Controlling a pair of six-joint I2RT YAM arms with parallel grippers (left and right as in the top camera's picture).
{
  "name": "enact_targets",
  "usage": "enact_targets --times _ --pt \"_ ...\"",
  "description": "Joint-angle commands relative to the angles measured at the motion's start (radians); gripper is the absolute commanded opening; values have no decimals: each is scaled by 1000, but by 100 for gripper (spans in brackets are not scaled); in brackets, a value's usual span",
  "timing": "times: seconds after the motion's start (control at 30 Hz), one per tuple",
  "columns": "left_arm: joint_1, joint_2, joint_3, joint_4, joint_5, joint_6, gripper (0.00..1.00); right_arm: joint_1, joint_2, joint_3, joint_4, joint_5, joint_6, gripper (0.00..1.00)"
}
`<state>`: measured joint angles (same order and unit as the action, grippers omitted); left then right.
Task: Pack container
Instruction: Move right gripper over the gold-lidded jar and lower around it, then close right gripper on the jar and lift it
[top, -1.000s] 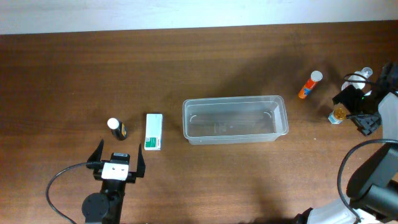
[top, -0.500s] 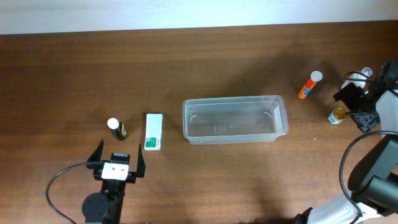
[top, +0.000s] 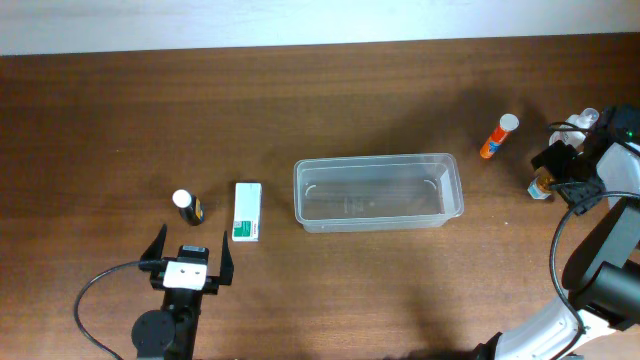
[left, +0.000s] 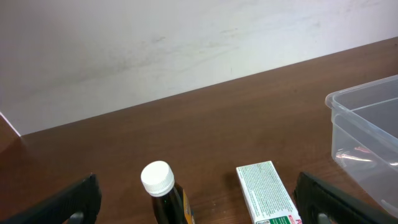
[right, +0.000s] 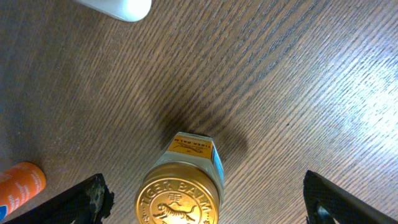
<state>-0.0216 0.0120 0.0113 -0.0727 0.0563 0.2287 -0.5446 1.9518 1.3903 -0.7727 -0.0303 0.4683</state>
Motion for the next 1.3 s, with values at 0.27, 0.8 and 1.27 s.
enact_targets --times 0.27,0.8,1.27 --pt "-5 -7 2 -11 18 5 99 -6 49 13 5 16 5 77" --pt "-5 -7 2 -11 18 5 99 -6 49 13 1 15 5 49" --pt "-5 -7 3 -11 18 5 99 -6 49 13 -27 15 5 41"
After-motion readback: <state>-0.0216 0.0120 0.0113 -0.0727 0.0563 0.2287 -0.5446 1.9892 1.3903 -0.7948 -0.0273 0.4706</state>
